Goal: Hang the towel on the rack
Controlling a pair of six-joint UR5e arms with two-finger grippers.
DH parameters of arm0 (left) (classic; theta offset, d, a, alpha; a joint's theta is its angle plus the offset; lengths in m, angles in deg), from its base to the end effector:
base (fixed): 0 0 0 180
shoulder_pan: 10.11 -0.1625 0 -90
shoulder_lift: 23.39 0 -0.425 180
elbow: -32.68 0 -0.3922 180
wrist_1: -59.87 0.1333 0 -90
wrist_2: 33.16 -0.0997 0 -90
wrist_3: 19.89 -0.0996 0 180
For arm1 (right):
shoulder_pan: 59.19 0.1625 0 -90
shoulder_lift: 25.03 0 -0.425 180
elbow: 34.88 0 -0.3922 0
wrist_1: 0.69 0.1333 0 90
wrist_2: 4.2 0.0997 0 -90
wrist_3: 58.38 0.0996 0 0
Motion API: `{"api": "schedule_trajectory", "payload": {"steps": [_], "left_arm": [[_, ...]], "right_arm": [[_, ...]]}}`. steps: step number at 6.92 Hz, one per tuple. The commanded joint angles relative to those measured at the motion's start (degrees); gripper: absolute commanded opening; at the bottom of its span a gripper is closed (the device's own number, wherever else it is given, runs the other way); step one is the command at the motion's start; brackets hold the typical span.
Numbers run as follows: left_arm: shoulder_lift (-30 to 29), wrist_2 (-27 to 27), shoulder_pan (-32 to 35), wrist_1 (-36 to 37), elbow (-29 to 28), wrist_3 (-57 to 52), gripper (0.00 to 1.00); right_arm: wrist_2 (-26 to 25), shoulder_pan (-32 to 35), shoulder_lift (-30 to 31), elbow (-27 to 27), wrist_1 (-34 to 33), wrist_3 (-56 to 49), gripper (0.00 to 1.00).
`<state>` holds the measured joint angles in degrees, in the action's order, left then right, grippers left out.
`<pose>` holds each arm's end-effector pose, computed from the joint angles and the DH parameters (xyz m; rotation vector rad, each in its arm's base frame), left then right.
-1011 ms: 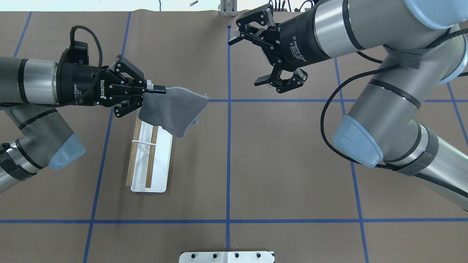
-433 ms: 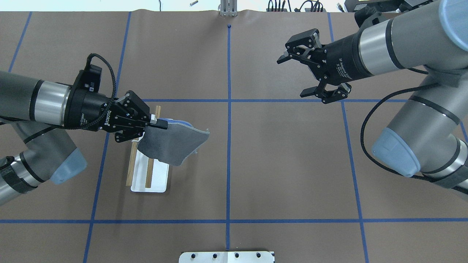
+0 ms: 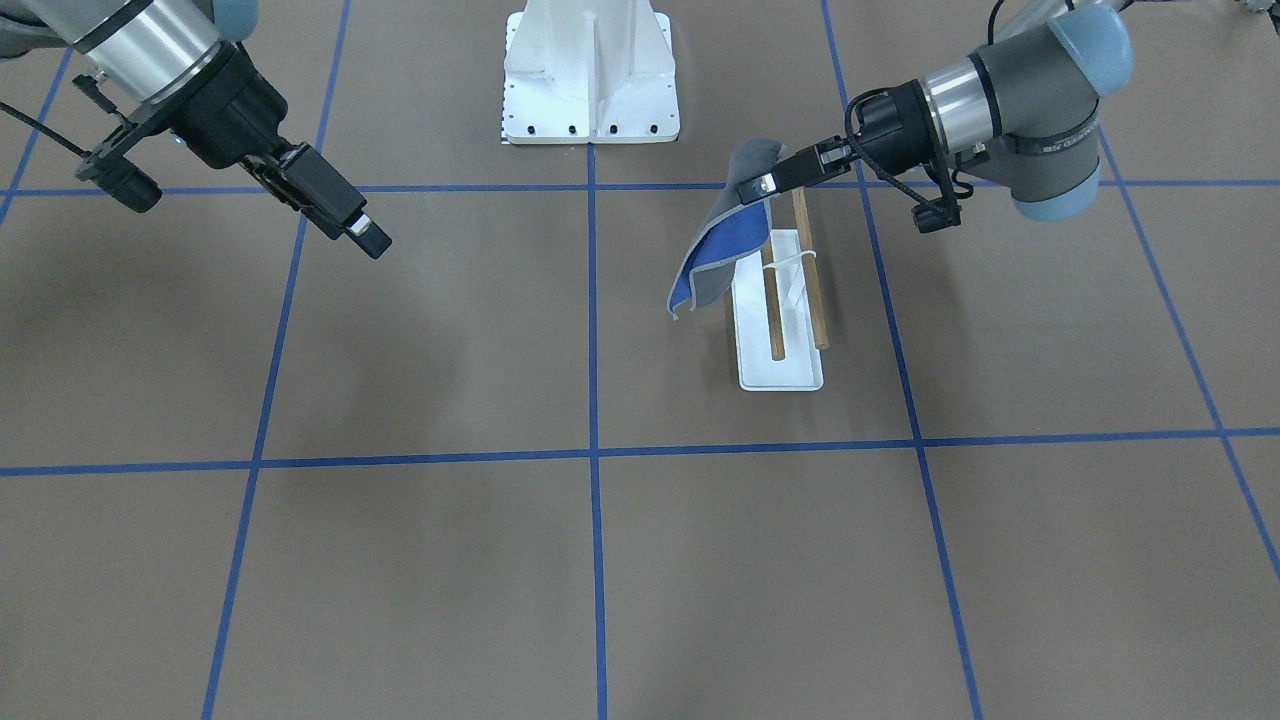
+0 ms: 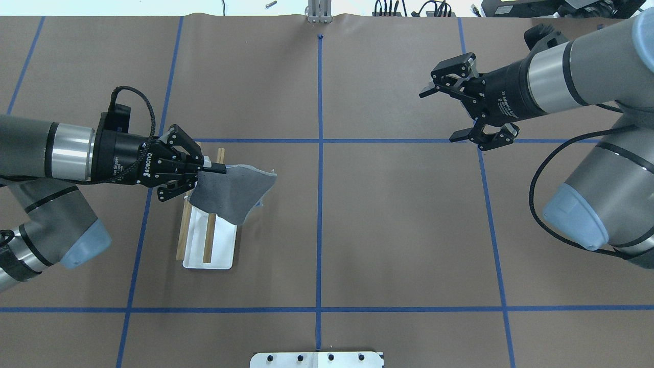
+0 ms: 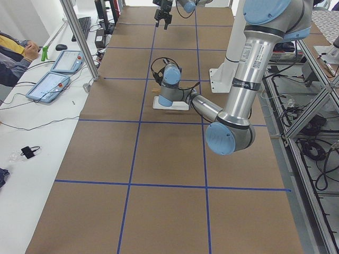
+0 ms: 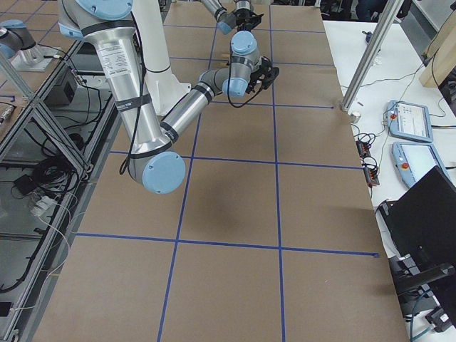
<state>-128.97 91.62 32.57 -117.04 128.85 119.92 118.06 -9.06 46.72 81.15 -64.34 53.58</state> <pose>0.3334 -0.4115 0.3059 -0.5236 1.7981 -0.5516 -0.2759 -0.4554 0.2262 -0.1867 -1.3084 0.7302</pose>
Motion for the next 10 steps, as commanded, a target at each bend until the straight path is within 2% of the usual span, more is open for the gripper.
{"api": "schedule_trajectory", "payload": {"steps": [1,3,4,5,8,10], "left_arm": [[3.8,-0.8,1.3,-0.8,0.0,-0.9,0.0],[9.2,-0.7,2.1,-3.4,0.1,-16.8,0.0],[12.4,-0.7,2.1,-7.4,-0.5,-25.6,0.0],[14.0,-0.7,2.1,-9.4,-0.9,-29.4,0.0],[13.9,-0.8,4.5,-10.0,-2.0,-29.6,0.0],[13.4,-0.9,4.7,-9.9,-4.7,-29.5,0.0]], "right_arm": [[-0.2,0.3,0.5,-0.4,0.0,-0.9,1.0],[-0.9,1.2,0.4,-0.4,-0.1,-3.1,1.0],[-1.0,1.5,0.4,-0.4,-0.2,-3.1,1.0],[-1.1,2.2,0.4,-0.5,-0.2,-4.1,1.0],[-1.1,3.7,0.5,-2.9,-0.2,-7.2,1.0],[-1.1,4.2,0.5,-3.7,-0.3,-8.9,1.0]]}}
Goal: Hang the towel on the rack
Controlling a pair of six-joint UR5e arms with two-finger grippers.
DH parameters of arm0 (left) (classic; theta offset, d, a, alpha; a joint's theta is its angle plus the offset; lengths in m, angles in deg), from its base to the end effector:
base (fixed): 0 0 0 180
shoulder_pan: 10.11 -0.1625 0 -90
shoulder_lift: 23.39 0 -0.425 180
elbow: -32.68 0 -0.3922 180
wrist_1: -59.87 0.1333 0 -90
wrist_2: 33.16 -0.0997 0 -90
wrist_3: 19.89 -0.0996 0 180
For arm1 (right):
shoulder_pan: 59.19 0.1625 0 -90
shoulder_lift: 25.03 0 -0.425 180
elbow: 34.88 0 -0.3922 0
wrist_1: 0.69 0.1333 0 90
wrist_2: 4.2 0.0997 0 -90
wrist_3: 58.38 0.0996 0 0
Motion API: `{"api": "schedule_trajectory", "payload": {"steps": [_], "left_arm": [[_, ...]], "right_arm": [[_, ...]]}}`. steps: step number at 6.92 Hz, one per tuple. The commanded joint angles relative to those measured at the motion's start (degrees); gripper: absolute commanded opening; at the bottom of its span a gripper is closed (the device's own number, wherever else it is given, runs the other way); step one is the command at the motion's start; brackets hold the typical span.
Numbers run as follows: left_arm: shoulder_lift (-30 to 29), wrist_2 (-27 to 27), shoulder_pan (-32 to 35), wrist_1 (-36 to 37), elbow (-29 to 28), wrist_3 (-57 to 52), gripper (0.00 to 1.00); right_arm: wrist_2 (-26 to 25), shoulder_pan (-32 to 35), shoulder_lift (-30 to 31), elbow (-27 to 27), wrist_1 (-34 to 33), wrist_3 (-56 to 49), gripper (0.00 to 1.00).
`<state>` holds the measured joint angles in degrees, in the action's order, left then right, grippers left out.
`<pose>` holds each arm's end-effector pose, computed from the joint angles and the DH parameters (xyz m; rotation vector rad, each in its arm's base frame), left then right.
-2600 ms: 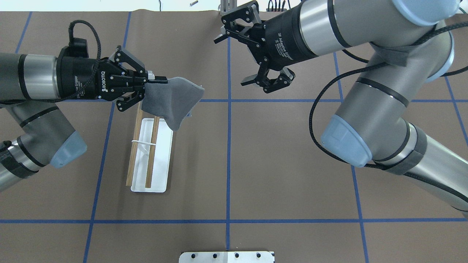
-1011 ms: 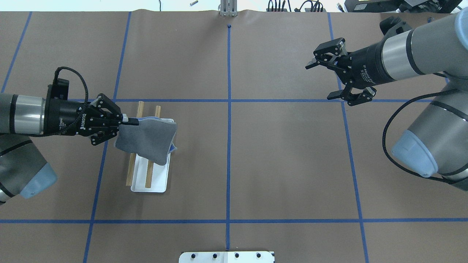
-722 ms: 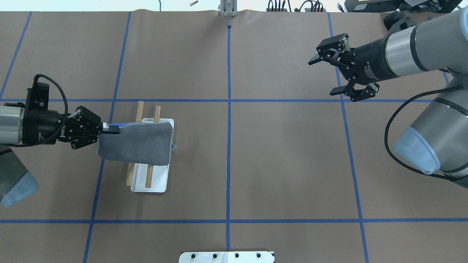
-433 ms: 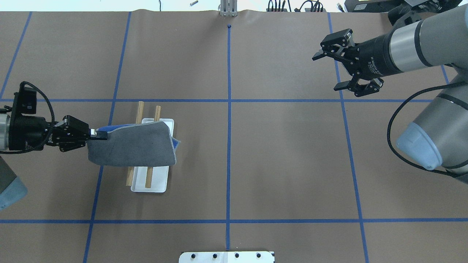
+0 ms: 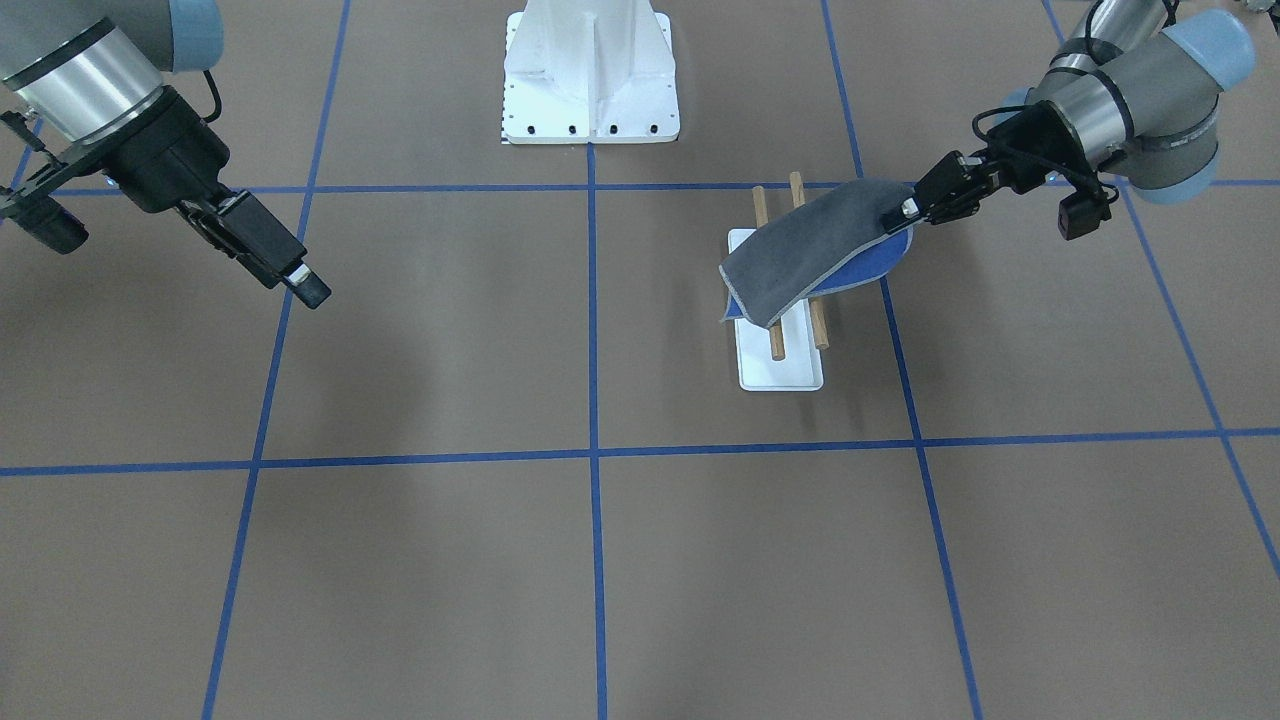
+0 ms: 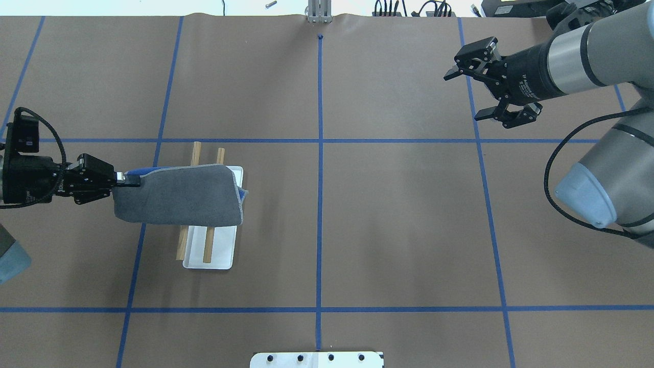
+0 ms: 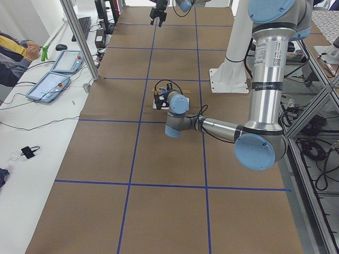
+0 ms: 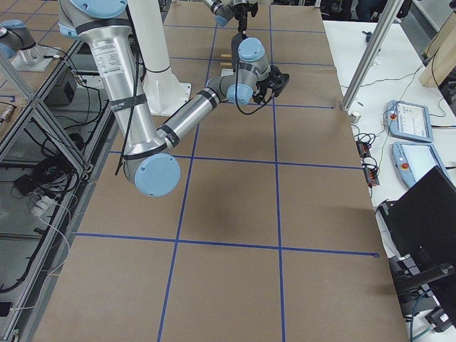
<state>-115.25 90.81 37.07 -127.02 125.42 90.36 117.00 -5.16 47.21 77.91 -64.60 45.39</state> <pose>0.2597 -0.3945 0.4417 -0.0168 1.7487 -0.3385 -0.2542 -0.4894 0.2545 -0.0632 -1.2544 0.7129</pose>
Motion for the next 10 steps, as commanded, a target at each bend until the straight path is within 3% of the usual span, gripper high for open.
{"api": "schedule_trajectory", "payload": {"steps": [1,4,6,9,10], "left_arm": [[-0.1,0.0,0.2,0.0,-2.4,0.1,0.0],[-0.1,-0.3,0.2,-0.1,-4.5,0.1,0.0],[-0.3,-1.3,0.2,-0.1,-5.3,0.1,0.0],[-0.3,-1.5,0.2,-0.1,-5.4,0.1,0.0],[-0.3,-1.8,0.1,-0.1,-5.5,0.1,0.0]], "right_arm": [[0.0,0.4,0.0,-0.8,0.0,-0.8,1.0],[0.1,1.3,0.1,-2.1,-0.1,-2.1,1.0],[0.2,2.8,4.9,-1.9,-0.8,-10.5,1.0],[1.3,7.3,21.3,0.0,-1.7,-40.8,1.0],[2.4,9.9,23.6,0.1,-4.8,-51.0,1.0]]}}
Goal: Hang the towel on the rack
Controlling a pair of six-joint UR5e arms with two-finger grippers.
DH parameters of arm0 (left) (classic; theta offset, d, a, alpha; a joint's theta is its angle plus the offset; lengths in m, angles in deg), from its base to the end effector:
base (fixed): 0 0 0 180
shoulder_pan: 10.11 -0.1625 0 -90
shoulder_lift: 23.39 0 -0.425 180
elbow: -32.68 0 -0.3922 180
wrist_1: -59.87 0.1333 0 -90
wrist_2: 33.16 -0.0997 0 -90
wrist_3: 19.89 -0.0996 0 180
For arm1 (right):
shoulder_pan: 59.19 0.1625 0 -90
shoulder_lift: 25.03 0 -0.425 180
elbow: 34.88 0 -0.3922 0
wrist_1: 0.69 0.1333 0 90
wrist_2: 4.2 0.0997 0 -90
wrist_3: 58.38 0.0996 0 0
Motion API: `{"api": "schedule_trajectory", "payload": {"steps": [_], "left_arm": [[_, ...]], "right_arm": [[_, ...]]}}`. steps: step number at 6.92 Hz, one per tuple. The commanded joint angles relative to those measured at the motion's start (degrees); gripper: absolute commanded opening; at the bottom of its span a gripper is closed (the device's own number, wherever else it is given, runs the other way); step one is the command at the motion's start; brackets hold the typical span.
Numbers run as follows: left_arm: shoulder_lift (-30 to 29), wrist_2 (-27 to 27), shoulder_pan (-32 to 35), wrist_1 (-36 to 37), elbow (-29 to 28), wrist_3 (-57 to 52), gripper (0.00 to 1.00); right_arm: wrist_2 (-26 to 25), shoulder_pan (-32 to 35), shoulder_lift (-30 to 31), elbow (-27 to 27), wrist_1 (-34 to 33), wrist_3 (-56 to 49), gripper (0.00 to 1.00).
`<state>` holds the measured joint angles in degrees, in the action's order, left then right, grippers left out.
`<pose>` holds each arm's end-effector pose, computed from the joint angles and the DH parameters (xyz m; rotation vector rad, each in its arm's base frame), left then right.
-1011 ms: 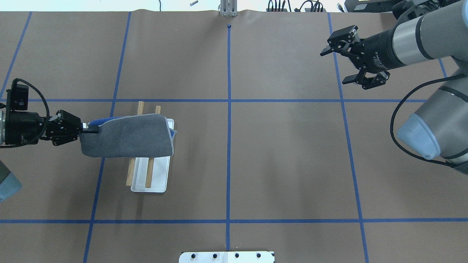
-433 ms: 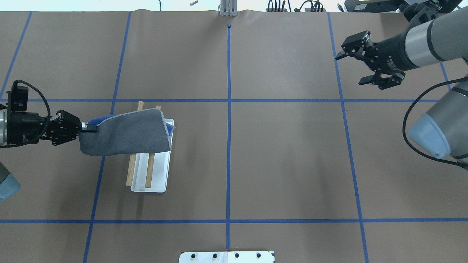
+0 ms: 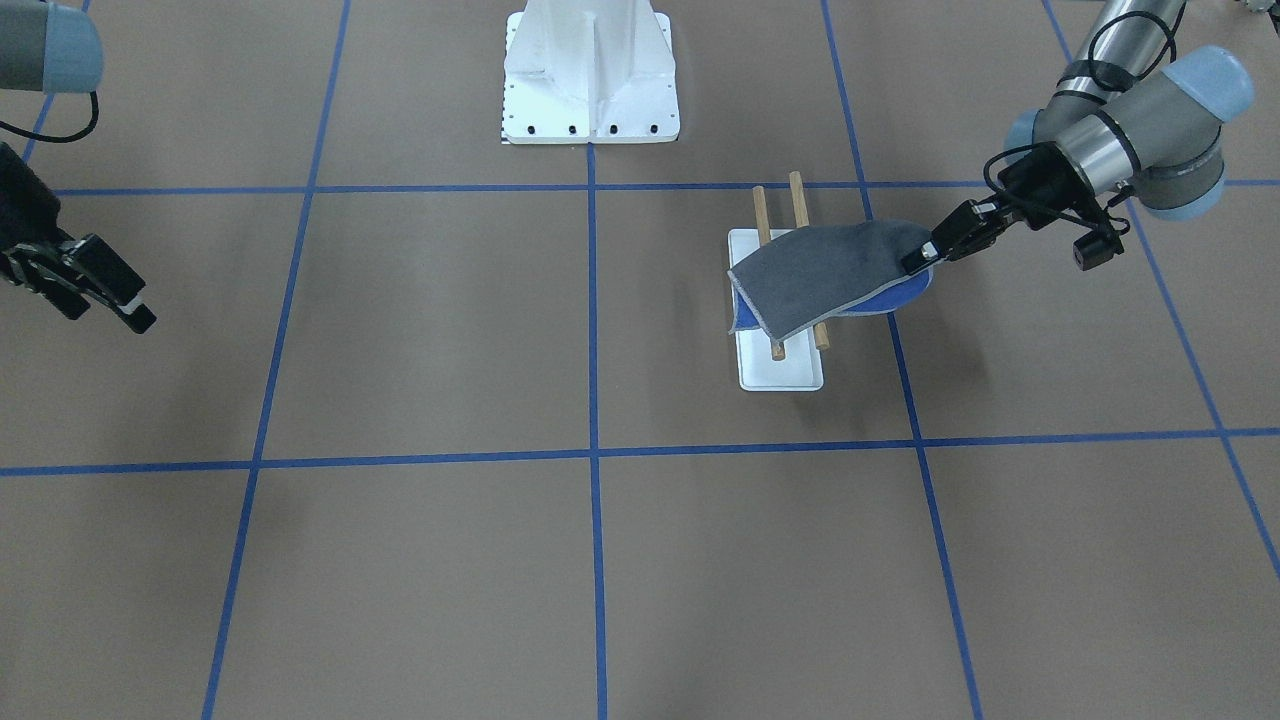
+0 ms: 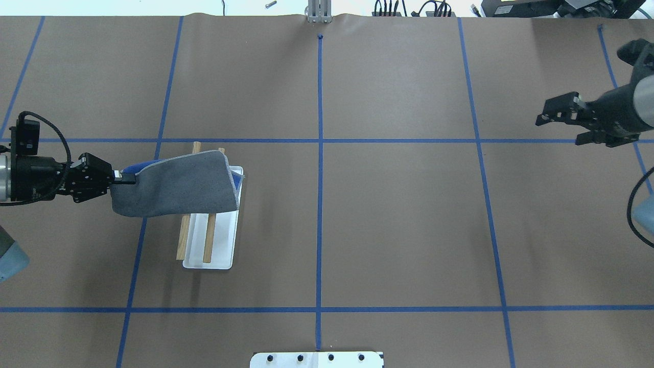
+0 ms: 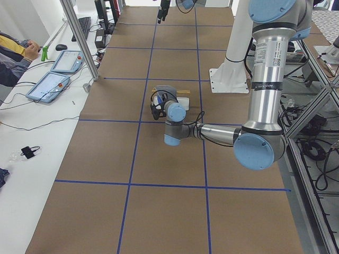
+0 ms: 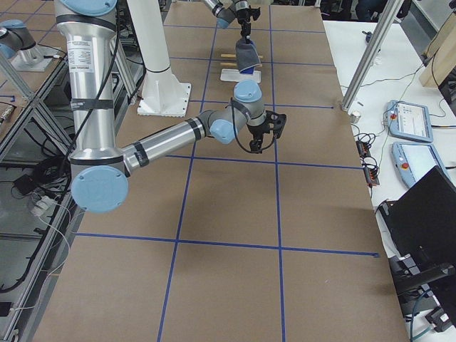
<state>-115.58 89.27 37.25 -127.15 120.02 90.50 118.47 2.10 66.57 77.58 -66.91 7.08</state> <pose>0.2668 -0.4076 0.4818 -0.0310 1.6839 -0.4167 -0.1630 -0.4631 0.4373 0.1202 -0.9267 0.3725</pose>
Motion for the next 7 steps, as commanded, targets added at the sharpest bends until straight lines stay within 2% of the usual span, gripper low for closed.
{"api": "schedule_trajectory", "payload": {"steps": [1,2,3,4,6,7], "left_arm": [[-0.1,-1.1,-0.2,0.1,-0.9,-0.1,0.0],[-0.1,-1.1,-0.2,0.1,-0.8,-0.1,0.0],[-0.1,-1.1,-0.2,0.2,-0.9,-0.1,0.9],[0.0,-1.8,-0.1,0.1,-0.9,-0.1,0.98],[-0.3,-1.8,-0.1,0.1,-0.3,-0.1,0.98],[-0.6,-3.5,-0.1,0.0,-0.2,-0.1,0.98]], "right_arm": [[3.8,6.2,5.7,0.2,-5.7,-22.7,1.0],[4.5,8.4,6.2,0.4,-7.4,-26.6,1.0],[4.6,9.0,6.3,0.4,-7.6,-26.7,1.0],[4.6,9.0,6.3,0.3,-7.6,-26.7,1.0],[4.7,9.4,6.3,0.3,-7.7,-26.7,1.0],[5.6,9.9,6.3,0.3,-7.7,-26.7,1.0]]}}
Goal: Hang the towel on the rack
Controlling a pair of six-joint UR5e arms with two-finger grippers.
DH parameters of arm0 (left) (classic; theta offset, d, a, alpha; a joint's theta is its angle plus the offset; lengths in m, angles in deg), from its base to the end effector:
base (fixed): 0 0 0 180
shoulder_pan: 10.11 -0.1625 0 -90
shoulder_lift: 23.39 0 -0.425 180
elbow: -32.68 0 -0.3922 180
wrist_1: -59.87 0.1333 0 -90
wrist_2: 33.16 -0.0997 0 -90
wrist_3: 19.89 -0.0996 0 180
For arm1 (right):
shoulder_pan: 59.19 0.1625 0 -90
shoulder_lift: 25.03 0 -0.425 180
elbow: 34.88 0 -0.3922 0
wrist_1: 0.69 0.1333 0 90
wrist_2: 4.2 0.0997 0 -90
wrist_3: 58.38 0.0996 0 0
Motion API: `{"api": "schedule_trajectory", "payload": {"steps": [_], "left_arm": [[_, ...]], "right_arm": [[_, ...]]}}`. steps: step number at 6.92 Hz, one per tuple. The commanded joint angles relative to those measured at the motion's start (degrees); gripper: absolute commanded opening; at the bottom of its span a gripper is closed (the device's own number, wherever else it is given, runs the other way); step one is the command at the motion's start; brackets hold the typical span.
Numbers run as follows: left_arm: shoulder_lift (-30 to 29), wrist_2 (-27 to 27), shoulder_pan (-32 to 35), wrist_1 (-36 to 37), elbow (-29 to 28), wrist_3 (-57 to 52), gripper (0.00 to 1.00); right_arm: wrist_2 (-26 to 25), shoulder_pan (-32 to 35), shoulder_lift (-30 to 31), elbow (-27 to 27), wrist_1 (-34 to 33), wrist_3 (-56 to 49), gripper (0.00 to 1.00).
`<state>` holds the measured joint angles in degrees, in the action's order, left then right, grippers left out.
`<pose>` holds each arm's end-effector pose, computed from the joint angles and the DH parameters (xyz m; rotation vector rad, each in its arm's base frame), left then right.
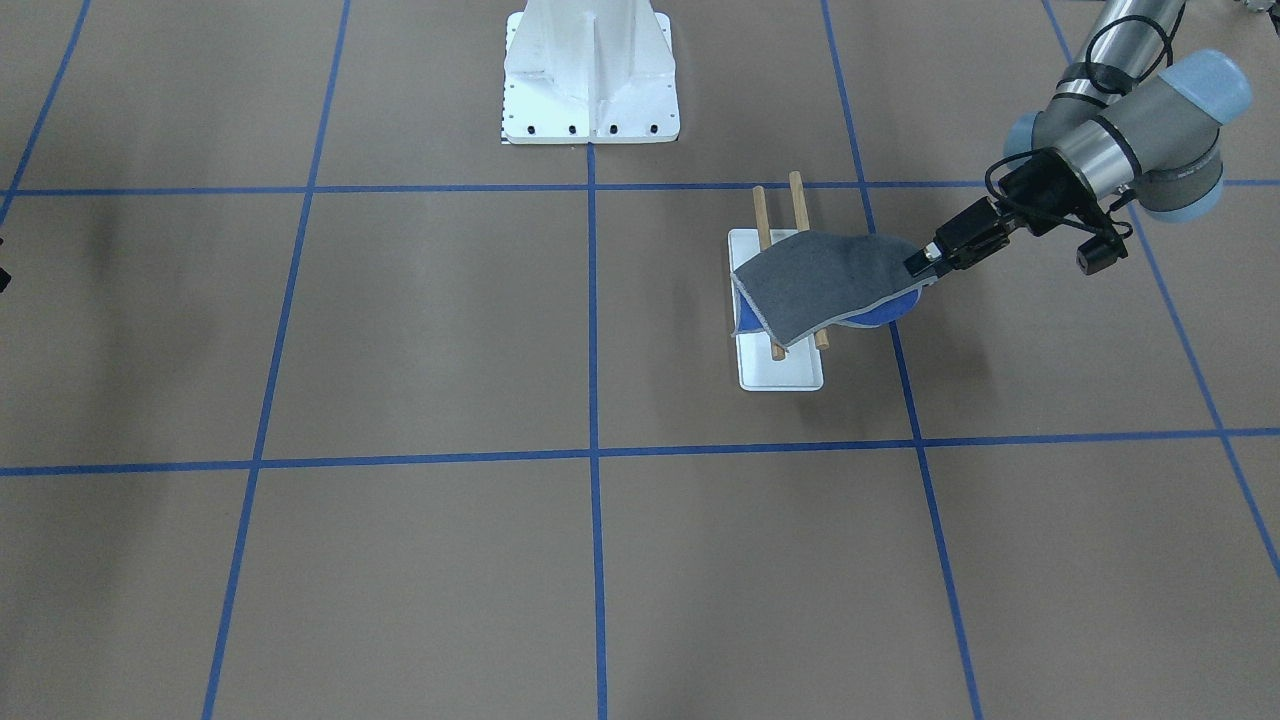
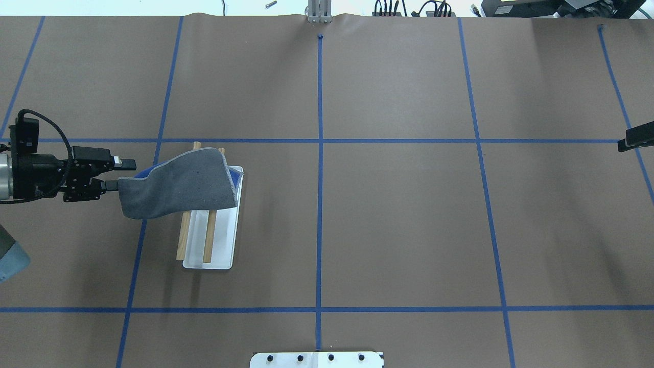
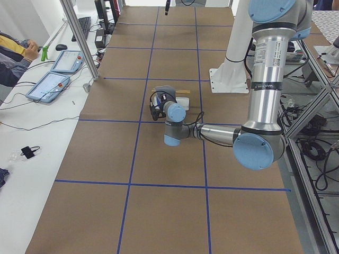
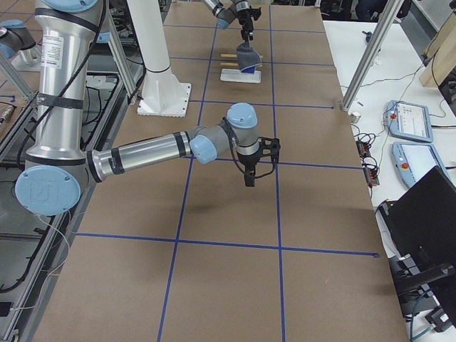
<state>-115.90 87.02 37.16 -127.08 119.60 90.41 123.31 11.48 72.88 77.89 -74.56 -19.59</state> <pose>0.2681 -0.4129 0.4823 -0.0022 1.6866 -0.4480 -0.0793 -0.4456 0.4993 0.1455 -0.8108 0.1432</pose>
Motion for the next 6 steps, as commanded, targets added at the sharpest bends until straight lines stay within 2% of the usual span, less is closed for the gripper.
{"api": "schedule_trajectory", "payload": {"steps": [1,2,4,5,6], "left_arm": [[-0.4,-4.1,0.0,-0.1,0.3,-0.1,0.98],[-0.3,-5.6,1.7,0.1,0.2,-0.3,0.98],[0.6,-5.1,5.4,1.7,-1.0,-12.8,0.98],[1.9,-4.0,7.8,4.7,-1.3,-18.9,0.98],[4.7,-3.3,9.9,9.8,-1.4,-30.6,0.98]], "right_arm": [[2.1,1.4,0.0,0.0,0.0,0.0,1.0],[2.2,1.5,-0.1,0.0,0.0,0.1,1.0],[2.2,1.7,0.0,0.1,0.0,0.0,1.0],[2.3,1.8,0.2,0.0,0.0,0.0,1.0],[2.3,1.8,0.7,-0.2,0.0,-0.4,1.0]]}}
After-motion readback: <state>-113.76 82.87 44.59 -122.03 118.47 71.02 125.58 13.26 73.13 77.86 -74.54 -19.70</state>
